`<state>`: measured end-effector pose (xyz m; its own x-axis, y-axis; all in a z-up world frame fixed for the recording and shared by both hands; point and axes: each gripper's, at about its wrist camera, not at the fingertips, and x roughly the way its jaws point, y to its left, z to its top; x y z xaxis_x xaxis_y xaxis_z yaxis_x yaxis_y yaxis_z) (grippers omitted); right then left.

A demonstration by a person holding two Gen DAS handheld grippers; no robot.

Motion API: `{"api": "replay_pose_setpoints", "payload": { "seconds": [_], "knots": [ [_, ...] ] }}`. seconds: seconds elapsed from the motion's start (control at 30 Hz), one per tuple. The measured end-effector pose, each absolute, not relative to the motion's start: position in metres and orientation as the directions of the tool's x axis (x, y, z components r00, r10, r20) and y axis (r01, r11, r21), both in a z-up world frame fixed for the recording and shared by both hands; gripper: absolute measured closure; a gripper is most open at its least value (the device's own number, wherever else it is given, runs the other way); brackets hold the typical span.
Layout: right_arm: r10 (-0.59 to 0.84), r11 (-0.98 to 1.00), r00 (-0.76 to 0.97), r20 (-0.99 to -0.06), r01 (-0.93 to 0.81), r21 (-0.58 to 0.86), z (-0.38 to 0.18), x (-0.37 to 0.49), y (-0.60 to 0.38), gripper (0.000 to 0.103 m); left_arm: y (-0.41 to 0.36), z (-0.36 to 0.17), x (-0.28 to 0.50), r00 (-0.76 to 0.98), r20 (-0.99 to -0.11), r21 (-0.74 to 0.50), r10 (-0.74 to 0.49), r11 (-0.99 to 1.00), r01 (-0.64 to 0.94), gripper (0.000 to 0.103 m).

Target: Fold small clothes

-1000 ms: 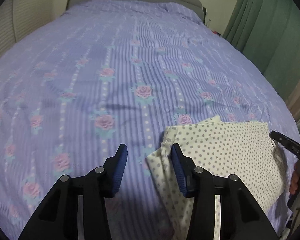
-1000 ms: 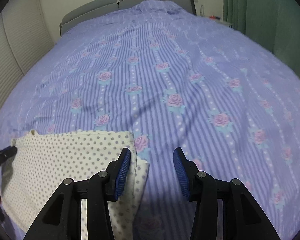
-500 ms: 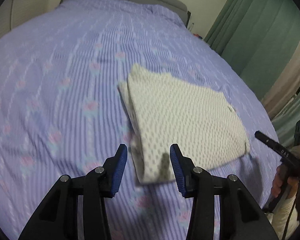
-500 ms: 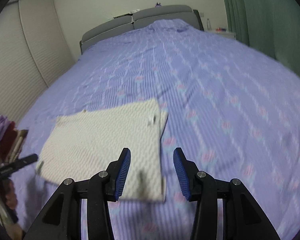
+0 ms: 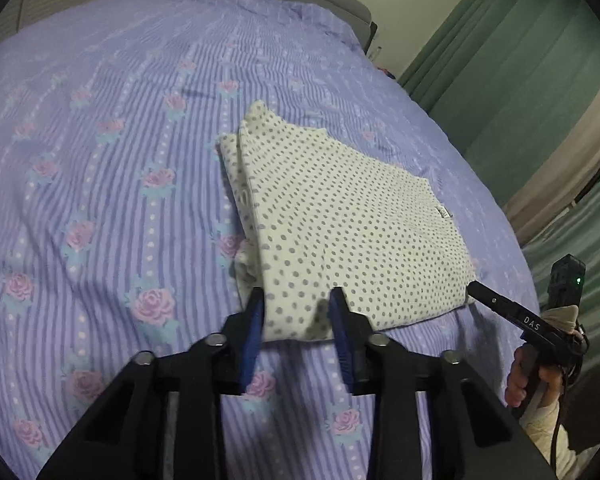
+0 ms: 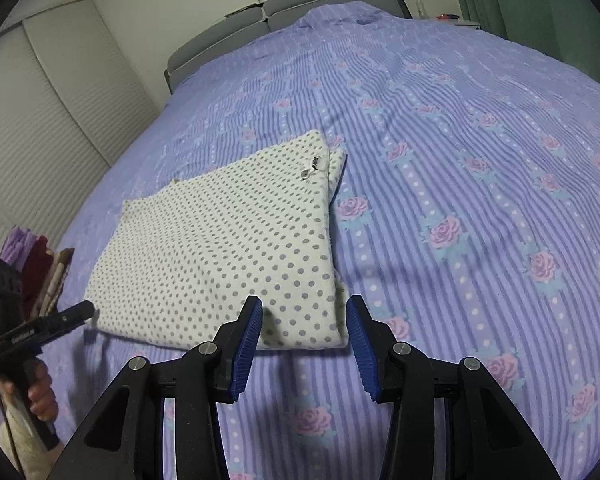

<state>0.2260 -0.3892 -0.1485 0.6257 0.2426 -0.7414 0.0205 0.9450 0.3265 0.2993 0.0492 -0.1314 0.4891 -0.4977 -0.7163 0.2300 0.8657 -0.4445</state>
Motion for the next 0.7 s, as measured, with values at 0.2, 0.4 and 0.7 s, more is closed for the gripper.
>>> {"api": "replay_pose_setpoints", "payload": {
  "seconds": [0.2, 0.4, 0.7],
  "knots": [
    [0.237, 0.947, 0.631, -0.739, 0.020, 0.321, -0.151, 0.222, -0.390, 0.087, 0.054, -0.126, 0.290, 0.526, -0.696, -0.433, -0.489, 0.870, 0.236, 0.094],
    [0.174, 0.968, 0.643, -0.746, 0.027, 0.250, -0.141, 0.211, -0.387, 0.097, 0.061, -0.137, 0.281, 0.532, -0.701, -0.440, -0.475, 0.875, 0.202, 0.095],
    [0.159, 0.972, 0.616, -0.772, 0.040, 0.232, -0.150, 0.210, -0.393, 0.098, 0.062, -0.158, 0.282, 0.510, -0.730, -0.440, -0.455, 0.884, 0.159, 0.095]
  ]
}}
